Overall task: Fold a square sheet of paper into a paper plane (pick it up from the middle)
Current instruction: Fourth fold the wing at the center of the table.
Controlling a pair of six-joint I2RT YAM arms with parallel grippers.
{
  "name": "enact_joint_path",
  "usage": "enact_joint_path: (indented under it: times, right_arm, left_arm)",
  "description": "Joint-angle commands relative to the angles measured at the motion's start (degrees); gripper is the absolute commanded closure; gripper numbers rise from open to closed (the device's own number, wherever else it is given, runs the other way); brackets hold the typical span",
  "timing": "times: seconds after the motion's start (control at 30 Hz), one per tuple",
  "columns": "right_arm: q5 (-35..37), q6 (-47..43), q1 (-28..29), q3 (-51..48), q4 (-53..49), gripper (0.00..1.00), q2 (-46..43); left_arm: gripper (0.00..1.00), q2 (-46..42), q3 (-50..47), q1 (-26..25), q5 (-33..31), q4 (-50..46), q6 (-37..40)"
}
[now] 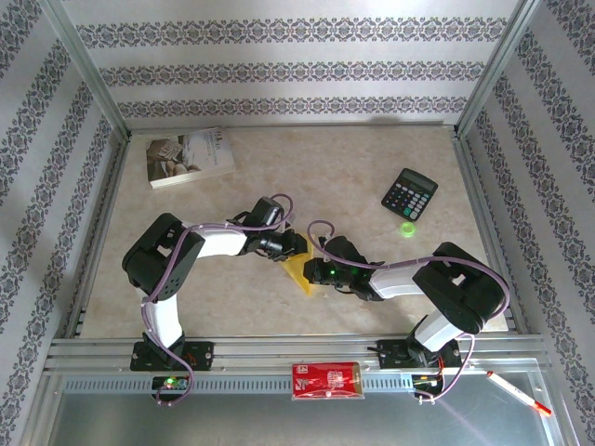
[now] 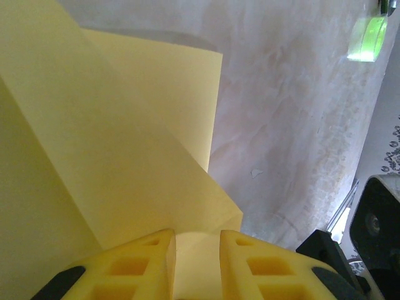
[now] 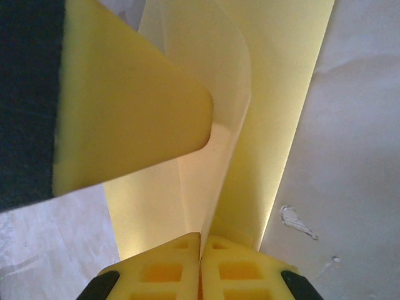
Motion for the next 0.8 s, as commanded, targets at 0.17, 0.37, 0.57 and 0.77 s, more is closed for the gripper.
enact_joint_path:
  times: [0.17, 0.37, 0.57, 0.77]
  right_arm:
    - [-0.71, 0.23, 0.36, 0.17, -0.41, 0.89, 2.57]
    - [-1.24, 0.27, 0.8, 0.13, -0.58, 0.85, 2.47]
    - [-2.24, -0.17, 0.62, 0.94, -2.69, 0.78, -0.54]
    - [-2.08, 1.62, 1.62, -0.39, -3.07, 0.76, -3.08]
  left_arm:
    - [0.75, 2.14, -1.85, 1.16, 0.6, 2.82, 0.42]
    - [0.76, 2.62, -3.09, 1.57, 0.45, 3.71, 0.27]
    - [0.75, 2.44, -4.42, 1.57, 0.34, 4.85, -0.06]
    - [0.75, 2.83, -5.08, 1.48, 0.43, 5.96, -0.56]
